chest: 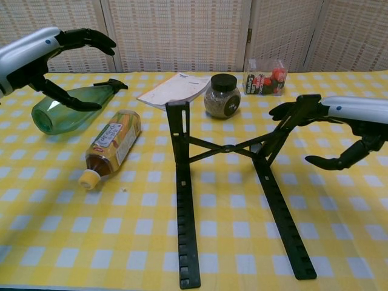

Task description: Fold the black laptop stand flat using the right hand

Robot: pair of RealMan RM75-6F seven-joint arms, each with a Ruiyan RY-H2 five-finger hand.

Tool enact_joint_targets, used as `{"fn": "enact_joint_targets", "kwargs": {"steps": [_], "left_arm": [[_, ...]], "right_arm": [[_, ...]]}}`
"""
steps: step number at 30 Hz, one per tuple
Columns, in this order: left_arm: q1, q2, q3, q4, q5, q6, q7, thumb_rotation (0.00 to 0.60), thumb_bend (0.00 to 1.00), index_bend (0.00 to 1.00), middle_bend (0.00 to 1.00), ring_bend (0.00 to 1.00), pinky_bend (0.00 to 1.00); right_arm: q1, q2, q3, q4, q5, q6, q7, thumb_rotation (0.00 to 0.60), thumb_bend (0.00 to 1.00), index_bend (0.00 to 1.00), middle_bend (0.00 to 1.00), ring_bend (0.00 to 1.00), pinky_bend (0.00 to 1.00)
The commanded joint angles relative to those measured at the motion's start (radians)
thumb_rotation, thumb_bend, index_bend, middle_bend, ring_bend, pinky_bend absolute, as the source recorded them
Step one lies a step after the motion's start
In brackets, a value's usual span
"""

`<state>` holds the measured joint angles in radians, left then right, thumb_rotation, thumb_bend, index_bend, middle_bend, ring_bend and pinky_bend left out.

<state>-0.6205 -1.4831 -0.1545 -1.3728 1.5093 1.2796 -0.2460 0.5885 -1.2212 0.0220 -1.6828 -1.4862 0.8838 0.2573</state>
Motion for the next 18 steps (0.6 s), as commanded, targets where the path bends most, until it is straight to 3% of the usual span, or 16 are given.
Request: {"fn": "enact_joint_targets", "kwargs": {"steps": [1, 6, 11, 18], "left_arm": [[0.005, 0.024, 0.008, -0.015, 0.018, 0.008, 0.016, 0.600, 0.13, 0.22, 0.23, 0.09, 0.00], [0.001, 0.046, 0.015, -0.029, 0.036, 0.001, 0.039, 0.600, 0.13, 0.21, 0.23, 0.08, 0.00], [-0.022, 0.039, 0.034, -0.022, 0.060, -0.036, 0.071, 0.600, 0.13, 0.21, 0.23, 0.08, 0.00], [-0.086, -0.045, 0.047, 0.066, 0.082, -0.120, 0.130, 0.600, 0.13, 0.19, 0.19, 0.07, 0.00]], "right_arm": [[-0.017, 0.040, -0.042, -0.011, -0.060, 0.023, 0.031, 0.600, 0.48, 0.00, 0.08, 0.11, 0.07], [-0.031, 0.093, -0.080, -0.018, -0.126, 0.056, 0.048, 0.600, 0.48, 0.00, 0.07, 0.10, 0.06], [-0.043, 0.112, -0.083, -0.025, -0.166, 0.108, 0.023, 0.600, 0.48, 0.00, 0.07, 0.10, 0.06], [-0.065, 0.055, -0.060, -0.012, -0.221, 0.192, -0.244, 0.600, 0.48, 0.00, 0.07, 0.10, 0.06]]}}
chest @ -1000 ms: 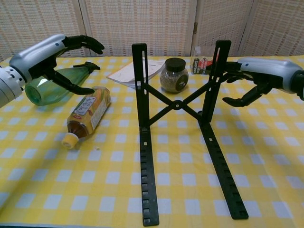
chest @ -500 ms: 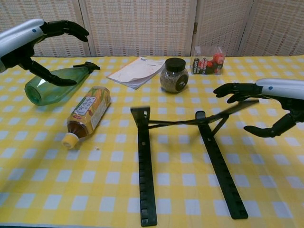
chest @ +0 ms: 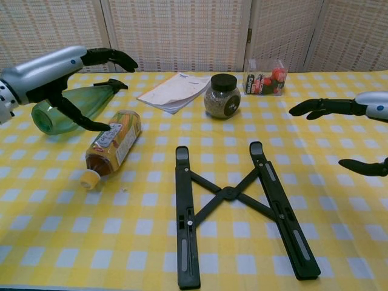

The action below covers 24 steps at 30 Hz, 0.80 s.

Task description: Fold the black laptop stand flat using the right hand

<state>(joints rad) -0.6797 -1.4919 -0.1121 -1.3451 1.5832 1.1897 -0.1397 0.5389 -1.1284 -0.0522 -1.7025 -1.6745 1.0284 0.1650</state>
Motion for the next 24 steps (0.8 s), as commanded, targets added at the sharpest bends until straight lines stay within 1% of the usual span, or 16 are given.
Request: {"fn": "enact_joint_targets", "kwargs": {"steps": [1, 4, 7, 12, 14, 17, 24], "left_arm": [[-0.036, -0.051, 0.005, 0.056, 0.011, -0.040, 0.030, 0.600, 0.13, 0.17, 0.17, 0.06, 0.00], [-0.069, -0.104, 0.006, 0.121, 0.024, -0.066, 0.054, 0.600, 0.13, 0.13, 0.14, 0.04, 0.00], [-0.096, -0.147, 0.006, 0.173, 0.031, -0.085, 0.056, 0.600, 0.13, 0.09, 0.10, 0.01, 0.00], [-0.133, -0.201, 0.005, 0.237, 0.036, -0.111, 0.062, 0.600, 0.13, 0.04, 0.07, 0.00, 0.00], [-0.140, -0.211, 0.005, 0.250, 0.033, -0.120, 0.066, 0.600, 0.13, 0.03, 0.06, 0.00, 0.00], [-0.161, -0.248, 0.007, 0.287, 0.027, -0.148, 0.075, 0.600, 0.13, 0.02, 0.05, 0.00, 0.00], [-0.181, -0.293, 0.021, 0.331, 0.019, -0.173, 0.078, 0.600, 0.13, 0.01, 0.04, 0.00, 0.00]], "right_arm": [[-0.019, -0.051, 0.018, 0.012, -0.034, 0.053, -0.190, 0.600, 0.48, 0.00, 0.07, 0.10, 0.06], [-0.028, -0.105, 0.027, 0.040, -0.043, 0.072, -0.310, 0.600, 0.43, 0.00, 0.07, 0.10, 0.07], [-0.033, -0.145, 0.030, 0.061, -0.047, 0.081, -0.367, 0.600, 0.41, 0.00, 0.05, 0.08, 0.06], [-0.036, -0.195, 0.028, 0.101, -0.048, 0.084, -0.418, 0.600, 0.41, 0.00, 0.00, 0.03, 0.04], [-0.037, -0.204, 0.027, 0.110, -0.047, 0.082, -0.431, 0.600, 0.41, 0.00, 0.00, 0.02, 0.03], [-0.039, -0.248, 0.010, 0.158, -0.045, 0.063, -0.454, 0.600, 0.41, 0.00, 0.00, 0.00, 0.02], [-0.032, -0.314, -0.010, 0.242, -0.046, 0.038, -0.460, 0.600, 0.41, 0.00, 0.00, 0.00, 0.00]]}}
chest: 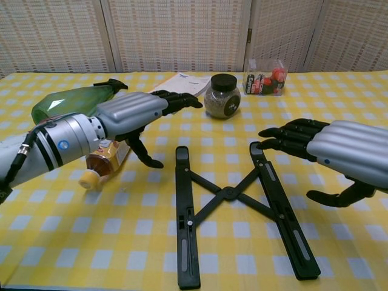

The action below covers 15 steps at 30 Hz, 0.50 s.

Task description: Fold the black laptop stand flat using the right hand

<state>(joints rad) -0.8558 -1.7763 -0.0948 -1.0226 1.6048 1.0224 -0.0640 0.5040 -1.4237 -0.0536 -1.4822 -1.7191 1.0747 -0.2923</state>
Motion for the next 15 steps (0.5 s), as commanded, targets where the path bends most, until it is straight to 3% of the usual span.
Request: {"fn": "enact_joint_targets", "kwargs": {"steps": [1, 15], "left_arm": [[-0.007, -0.015, 0.005, 0.015, -0.005, -0.010, 0.004, 0.600, 0.13, 0.01, 0.04, 0.00, 0.00], [-0.027, -0.076, 0.014, 0.063, -0.037, -0.052, -0.020, 0.600, 0.13, 0.00, 0.04, 0.00, 0.00]], "right_arm": [[0.004, -0.029, -0.012, 0.035, -0.002, -0.013, -0.004, 0.600, 0.41, 0.00, 0.00, 0.00, 0.00], [0.007, -0.069, -0.035, 0.111, -0.003, -0.020, -0.011, 0.600, 0.41, 0.00, 0.00, 0.00, 0.00]]}}
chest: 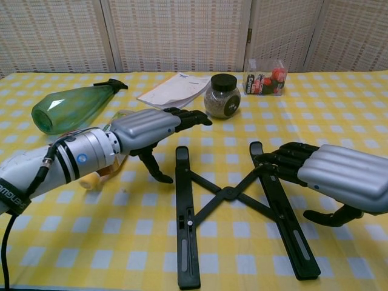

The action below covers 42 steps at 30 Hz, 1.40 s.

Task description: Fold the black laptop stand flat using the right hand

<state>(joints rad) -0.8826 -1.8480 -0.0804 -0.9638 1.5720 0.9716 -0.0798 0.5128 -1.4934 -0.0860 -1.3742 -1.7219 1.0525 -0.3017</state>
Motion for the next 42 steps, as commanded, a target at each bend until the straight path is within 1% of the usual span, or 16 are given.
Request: {"fn": "enact_joint_targets", "kwargs": {"steps": [1, 4, 6, 9, 11, 14, 16, 20, 29, 37, 42], "left_arm": [[-0.001, -0.008, 0.000, 0.008, -0.006, -0.002, -0.008, 0.600, 0.13, 0.00, 0.04, 0.00, 0.00], [0.000, -0.017, 0.000, 0.017, -0.015, -0.005, -0.021, 0.600, 0.13, 0.00, 0.04, 0.00, 0.00], [0.002, -0.021, 0.000, 0.021, -0.018, -0.004, -0.029, 0.600, 0.13, 0.00, 0.04, 0.00, 0.00], [0.004, -0.025, 0.004, 0.027, -0.018, 0.000, -0.036, 0.600, 0.13, 0.00, 0.03, 0.00, 0.00], [0.003, -0.026, 0.004, 0.030, -0.020, -0.001, -0.039, 0.600, 0.13, 0.00, 0.03, 0.00, 0.00], [0.002, -0.028, 0.005, 0.032, -0.023, -0.004, -0.044, 0.600, 0.12, 0.00, 0.03, 0.00, 0.00], [0.002, -0.030, 0.006, 0.034, -0.023, -0.004, -0.046, 0.600, 0.12, 0.00, 0.03, 0.00, 0.00], [0.001, -0.032, 0.008, 0.034, -0.026, -0.006, -0.053, 0.600, 0.12, 0.00, 0.03, 0.00, 0.00], [0.001, -0.041, 0.010, 0.040, -0.032, -0.011, -0.067, 0.600, 0.12, 0.00, 0.03, 0.00, 0.00], [0.005, -0.046, 0.012, 0.048, -0.035, -0.009, -0.077, 0.600, 0.12, 0.00, 0.03, 0.00, 0.00], [0.007, -0.046, 0.015, 0.048, -0.034, -0.007, -0.085, 0.600, 0.12, 0.00, 0.03, 0.00, 0.00]], "right_arm": [[-0.002, -0.001, -0.005, 0.008, -0.002, 0.004, -0.001, 0.600, 0.41, 0.00, 0.00, 0.00, 0.00], [-0.005, -0.013, -0.007, 0.028, -0.011, 0.020, -0.003, 0.600, 0.41, 0.00, 0.00, 0.00, 0.00], [-0.007, -0.029, -0.008, 0.053, -0.030, 0.048, 0.002, 0.600, 0.41, 0.00, 0.03, 0.04, 0.00], [-0.012, -0.064, -0.009, 0.118, -0.073, 0.114, 0.026, 0.600, 0.41, 0.00, 0.17, 0.18, 0.07], [-0.012, -0.082, -0.009, 0.156, -0.093, 0.142, 0.032, 0.600, 0.41, 0.03, 0.26, 0.25, 0.12], [-0.012, -0.105, -0.012, 0.200, -0.105, 0.162, 0.046, 0.600, 0.41, 0.11, 0.35, 0.31, 0.18], [-0.011, -0.115, -0.017, 0.221, -0.111, 0.165, 0.056, 0.600, 0.40, 0.14, 0.39, 0.33, 0.21], [-0.011, -0.124, -0.026, 0.249, -0.120, 0.175, 0.064, 0.600, 0.35, 0.14, 0.42, 0.36, 0.22], [-0.015, -0.153, -0.036, 0.312, -0.139, 0.207, 0.057, 0.600, 0.35, 0.18, 0.48, 0.42, 0.24], [-0.017, -0.201, -0.044, 0.397, -0.171, 0.258, 0.049, 0.600, 0.35, 0.19, 0.49, 0.43, 0.25], [-0.019, -0.210, -0.052, 0.422, -0.181, 0.278, 0.055, 0.600, 0.35, 0.19, 0.49, 0.43, 0.25]]}}
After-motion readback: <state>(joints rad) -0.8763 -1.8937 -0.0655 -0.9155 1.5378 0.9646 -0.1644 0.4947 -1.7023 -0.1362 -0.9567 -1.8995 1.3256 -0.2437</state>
